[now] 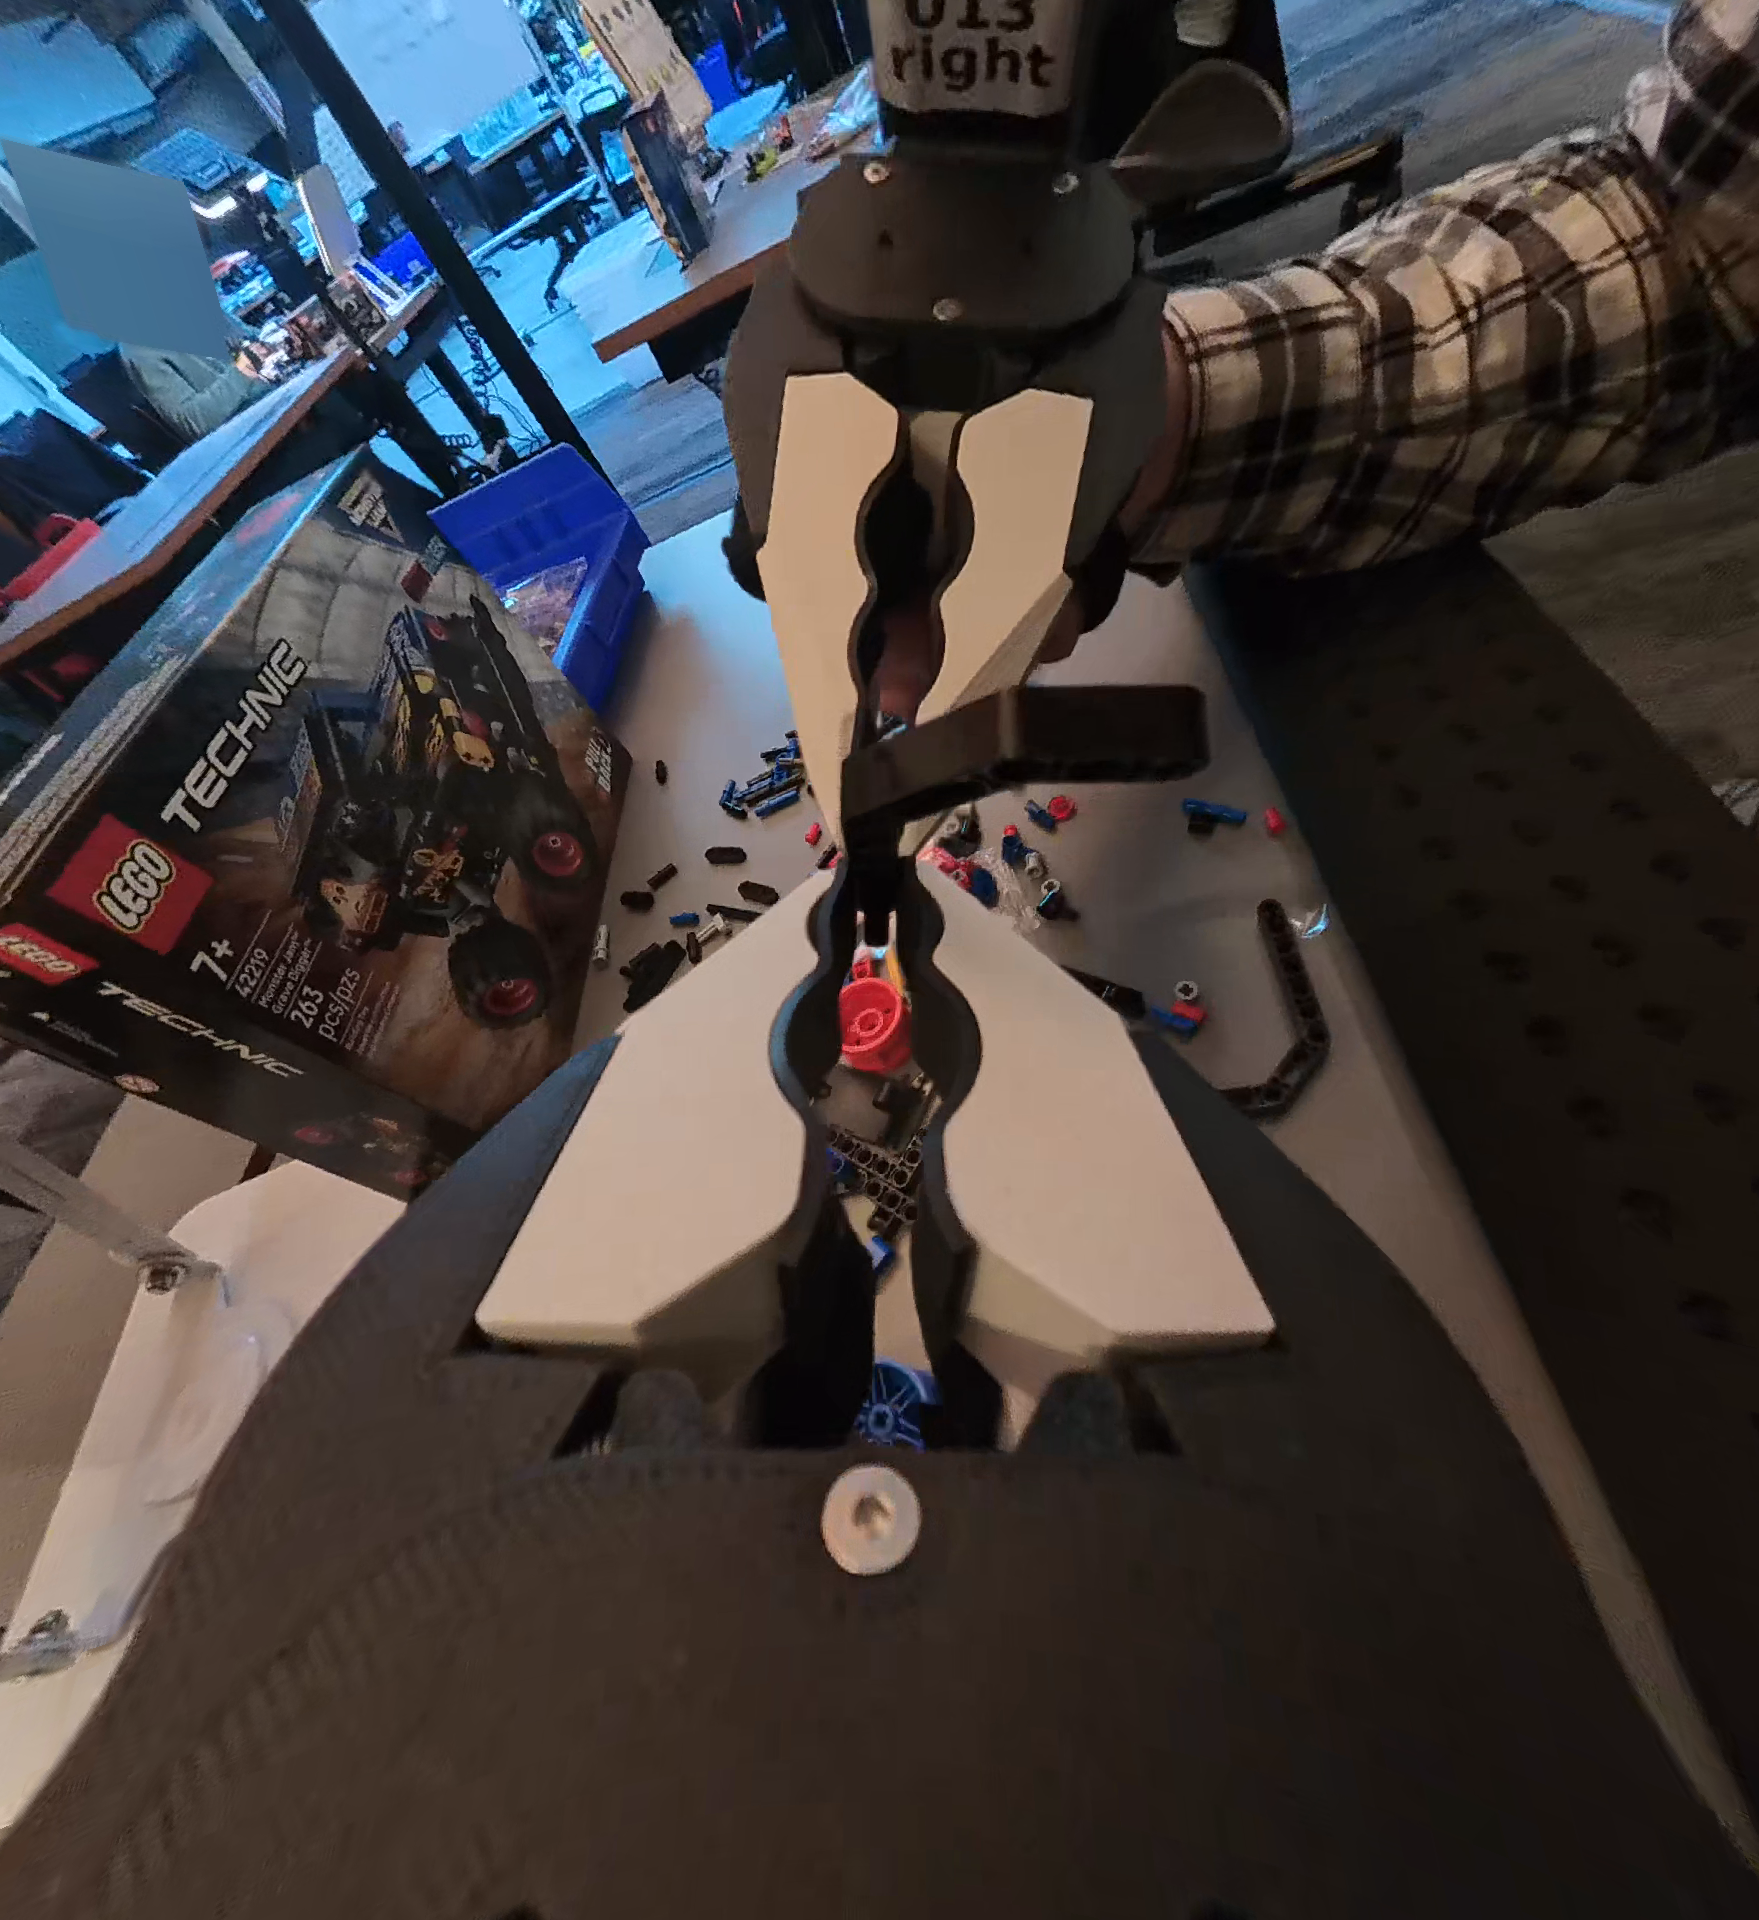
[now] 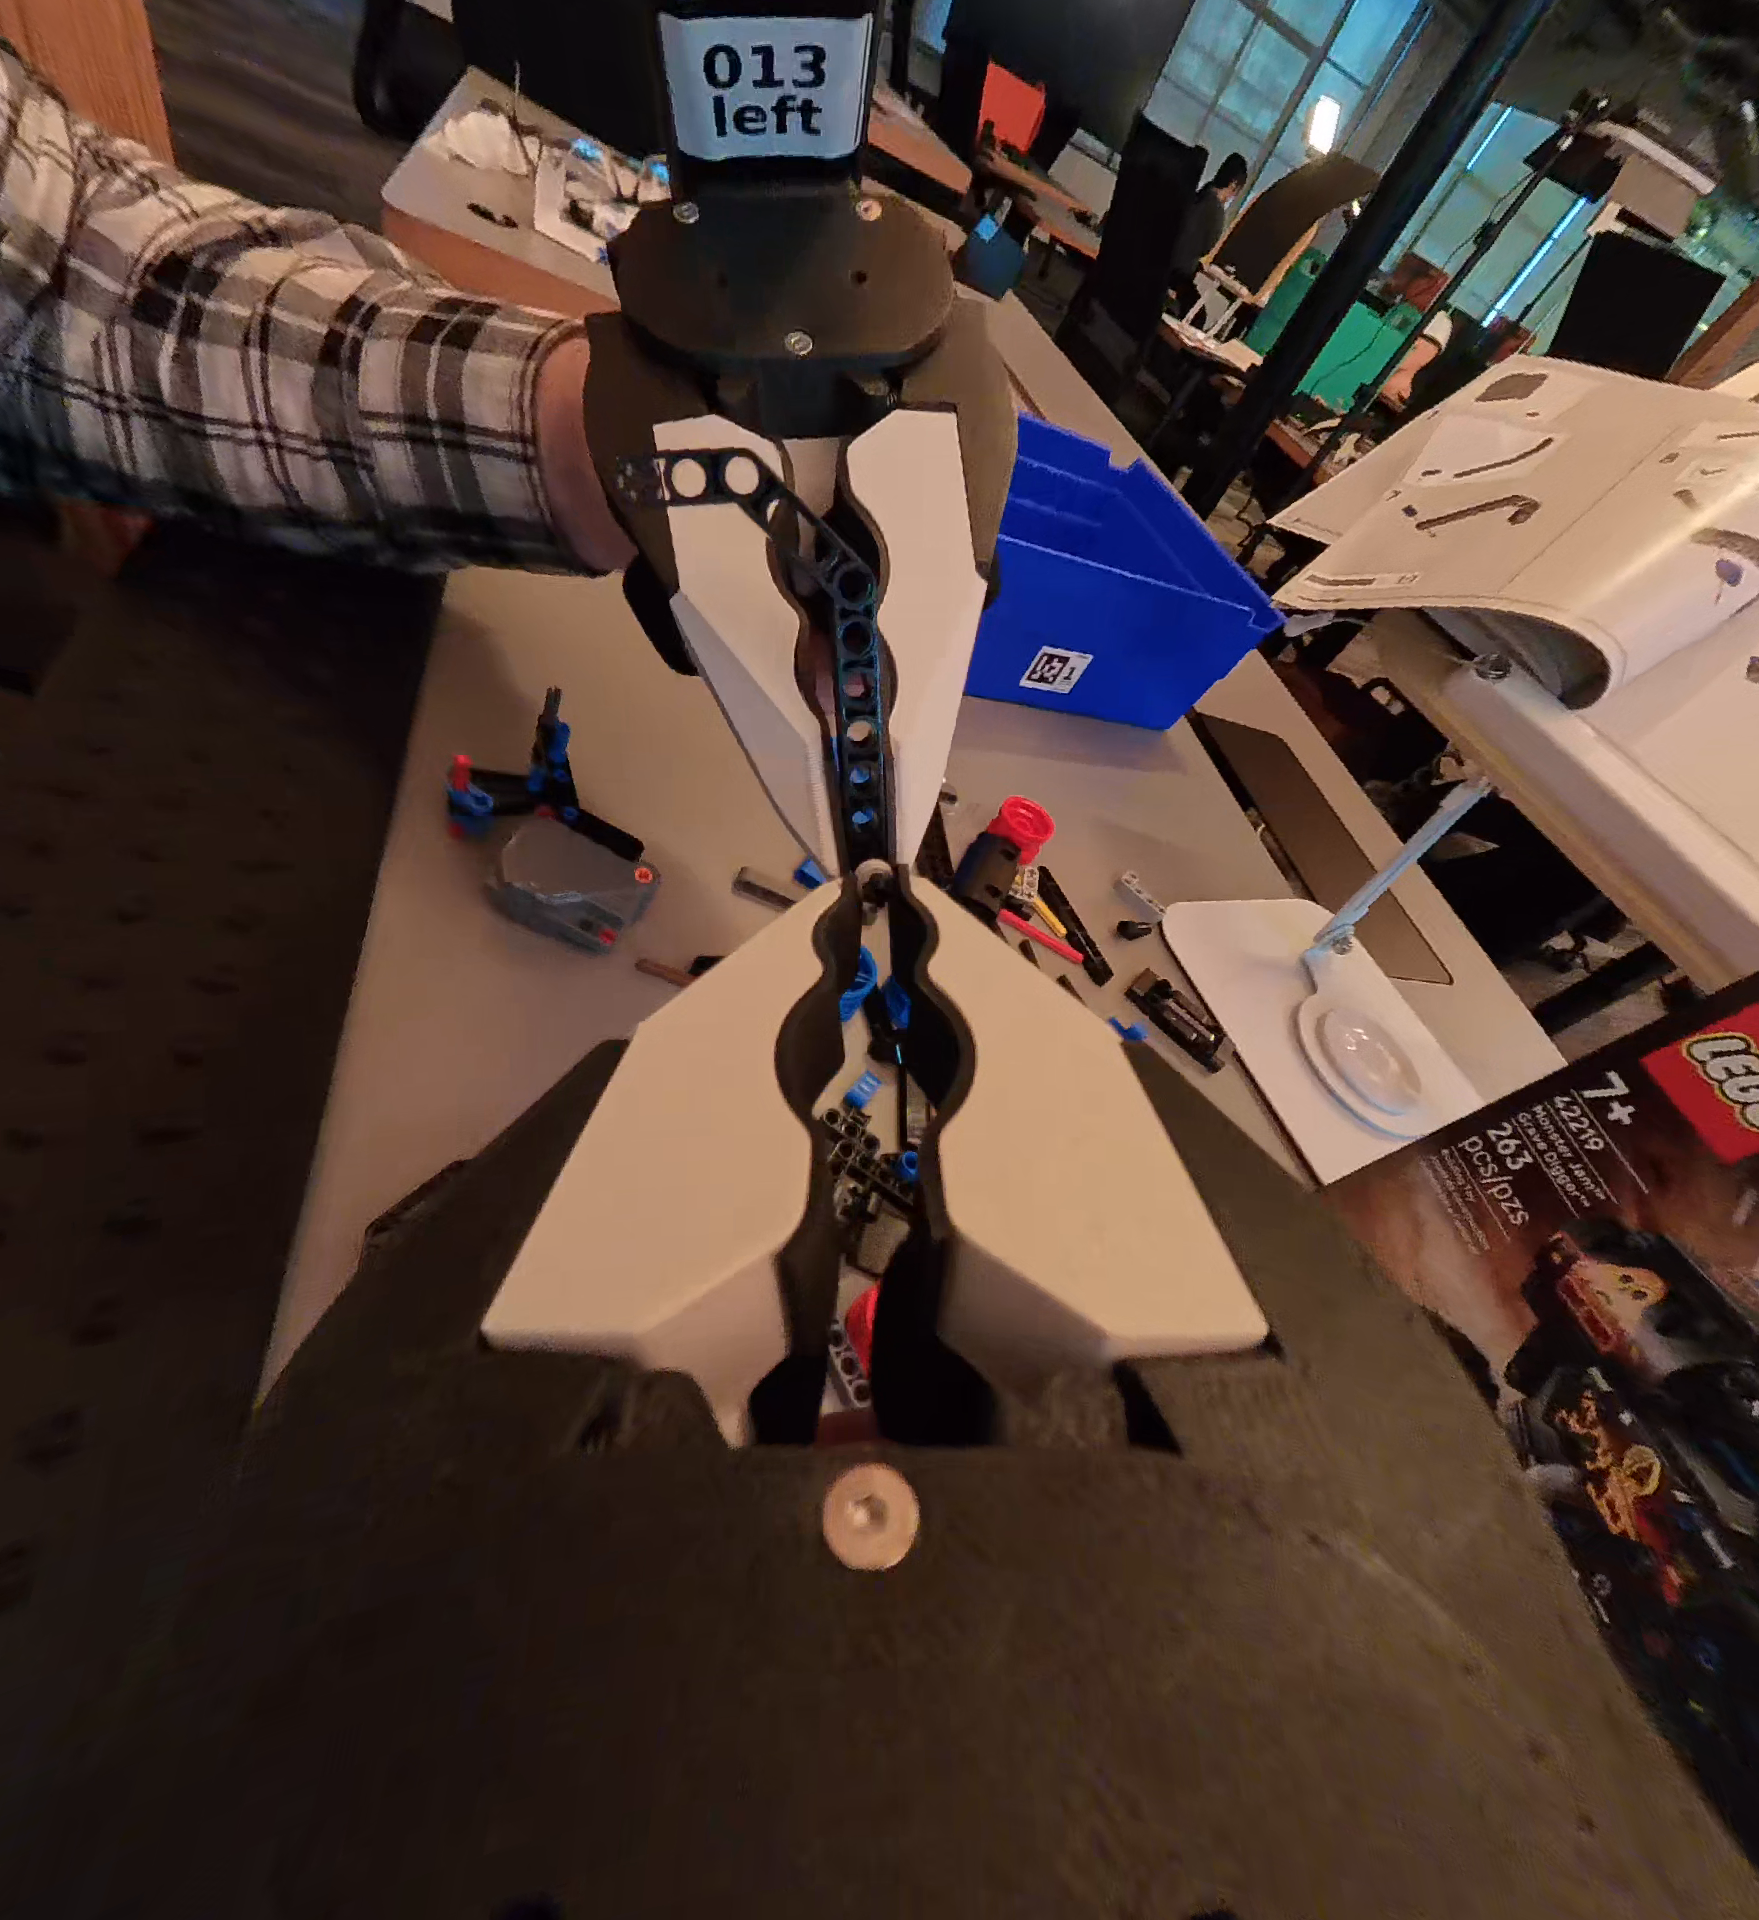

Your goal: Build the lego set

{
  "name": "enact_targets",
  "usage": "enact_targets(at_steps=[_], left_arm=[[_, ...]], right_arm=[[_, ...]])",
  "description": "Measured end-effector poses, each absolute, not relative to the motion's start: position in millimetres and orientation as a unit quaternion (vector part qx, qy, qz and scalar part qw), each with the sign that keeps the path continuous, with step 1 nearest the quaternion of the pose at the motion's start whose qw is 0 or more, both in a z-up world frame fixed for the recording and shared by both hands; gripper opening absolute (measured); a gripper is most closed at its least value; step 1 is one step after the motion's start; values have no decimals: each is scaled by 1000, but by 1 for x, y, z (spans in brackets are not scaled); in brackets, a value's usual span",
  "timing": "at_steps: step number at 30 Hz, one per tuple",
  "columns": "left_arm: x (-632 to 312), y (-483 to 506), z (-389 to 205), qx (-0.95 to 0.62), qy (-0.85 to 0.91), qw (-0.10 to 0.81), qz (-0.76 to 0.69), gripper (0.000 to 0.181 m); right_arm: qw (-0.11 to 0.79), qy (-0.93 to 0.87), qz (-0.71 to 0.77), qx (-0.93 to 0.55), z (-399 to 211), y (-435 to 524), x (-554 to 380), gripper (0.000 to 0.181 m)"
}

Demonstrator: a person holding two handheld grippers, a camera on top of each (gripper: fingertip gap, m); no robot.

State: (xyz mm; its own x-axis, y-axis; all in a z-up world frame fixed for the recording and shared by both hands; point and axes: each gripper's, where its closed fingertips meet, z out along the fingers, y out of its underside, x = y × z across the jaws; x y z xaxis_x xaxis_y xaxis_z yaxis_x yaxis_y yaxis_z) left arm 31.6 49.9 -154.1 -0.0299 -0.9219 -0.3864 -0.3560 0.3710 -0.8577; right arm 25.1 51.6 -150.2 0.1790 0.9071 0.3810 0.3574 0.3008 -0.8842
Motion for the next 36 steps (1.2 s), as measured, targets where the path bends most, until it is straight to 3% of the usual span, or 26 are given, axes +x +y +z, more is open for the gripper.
enact_targets(at_steps=[5,8,16,19,21,24,26,31,34,36], left_arm=[[12,72,-167,-507,667,496,-228,5],[4,75,-149,-506,637,512,-277,4],[21,67,-204,-523,695,428,-246,5],[20,67,-217,-525,706,410,-239,5],[21,66,-218,-524,706,408,-247,5],[21,65,-222,-523,712,405,-237,5],[21,64,-223,-522,713,404,-236,5],[22,63,-226,-521,718,400,-230,5],[22,61,-228,-520,722,395,-228,5],[24,59,-229,-521,722,391,-233,5]], right_arm=[[581,-533,294,-540,-128,57,49,2],[570,-530,279,-562,-133,66,78,2],[340,-671,181,-633,-271,50,47,5],[304,-681,185,-640,-287,44,44,10],[299,-683,171,-645,-292,47,46,22],[312,-675,198,-639,-282,44,43,21],[309,-681,196,-634,-280,43,45,5],[323,-671,172,-645,-285,52,43,5],[317,-660,195,-653,-282,51,41,25],[322,-660,194,-650,-281,52,42,26]])
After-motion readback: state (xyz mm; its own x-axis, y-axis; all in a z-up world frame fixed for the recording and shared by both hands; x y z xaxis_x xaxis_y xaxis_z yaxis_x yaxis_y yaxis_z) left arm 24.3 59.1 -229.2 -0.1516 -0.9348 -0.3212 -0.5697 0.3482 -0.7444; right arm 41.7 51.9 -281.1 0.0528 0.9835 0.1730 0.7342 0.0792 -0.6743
